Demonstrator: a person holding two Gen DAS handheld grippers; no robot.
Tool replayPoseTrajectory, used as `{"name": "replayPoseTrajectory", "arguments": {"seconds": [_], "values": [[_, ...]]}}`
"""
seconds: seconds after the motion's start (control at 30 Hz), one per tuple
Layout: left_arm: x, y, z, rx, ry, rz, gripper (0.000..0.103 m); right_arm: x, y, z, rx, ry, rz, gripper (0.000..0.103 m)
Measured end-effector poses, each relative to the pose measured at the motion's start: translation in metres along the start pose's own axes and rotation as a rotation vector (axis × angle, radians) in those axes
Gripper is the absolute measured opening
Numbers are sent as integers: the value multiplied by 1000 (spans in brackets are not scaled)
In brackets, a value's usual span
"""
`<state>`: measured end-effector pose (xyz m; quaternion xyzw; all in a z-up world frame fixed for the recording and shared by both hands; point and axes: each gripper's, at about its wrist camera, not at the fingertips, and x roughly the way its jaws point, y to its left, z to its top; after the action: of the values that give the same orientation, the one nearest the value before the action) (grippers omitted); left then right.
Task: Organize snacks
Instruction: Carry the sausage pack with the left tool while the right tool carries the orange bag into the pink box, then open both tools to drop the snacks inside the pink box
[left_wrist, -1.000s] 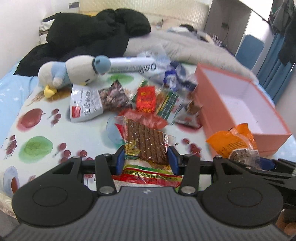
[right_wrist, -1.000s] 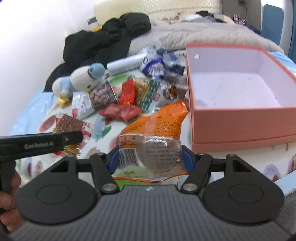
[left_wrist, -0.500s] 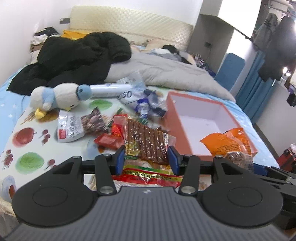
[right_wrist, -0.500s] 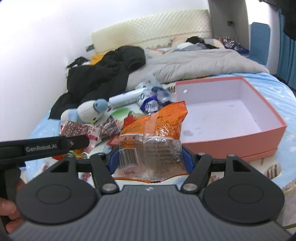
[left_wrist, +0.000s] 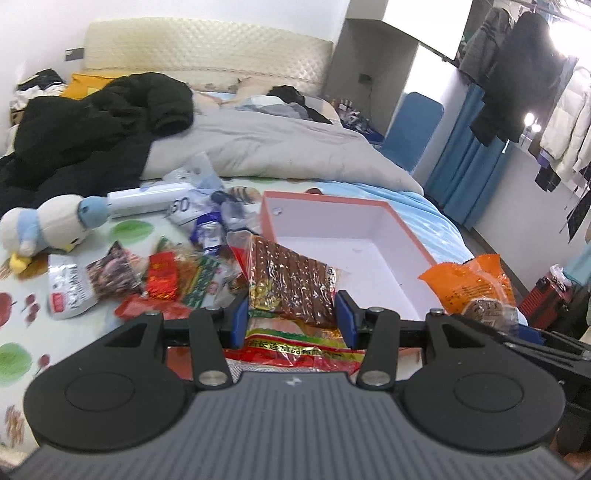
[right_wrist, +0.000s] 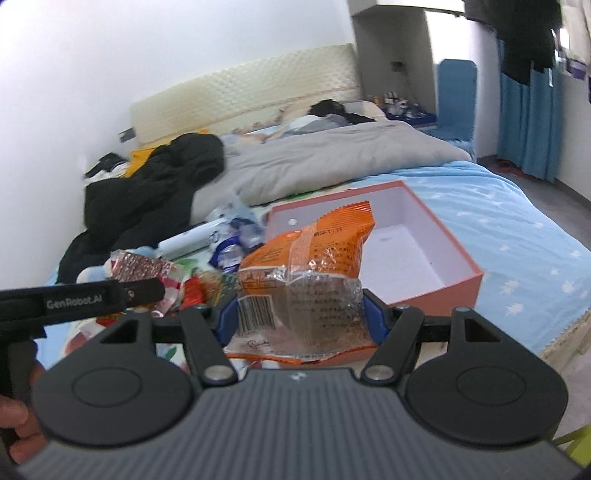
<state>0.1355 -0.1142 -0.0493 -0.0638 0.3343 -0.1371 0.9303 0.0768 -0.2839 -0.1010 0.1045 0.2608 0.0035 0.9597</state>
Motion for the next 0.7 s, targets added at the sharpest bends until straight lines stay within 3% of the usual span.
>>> {"name": "replayPoseTrajectory", "arguments": {"seconds": [0.4, 0.7], "values": [[108, -33, 52, 48, 84, -16, 54, 69, -45, 31, 56, 48, -23, 69], [195, -51, 70, 110, 191, -28, 55, 129, -83, 44, 96, 114, -33, 69]]}}
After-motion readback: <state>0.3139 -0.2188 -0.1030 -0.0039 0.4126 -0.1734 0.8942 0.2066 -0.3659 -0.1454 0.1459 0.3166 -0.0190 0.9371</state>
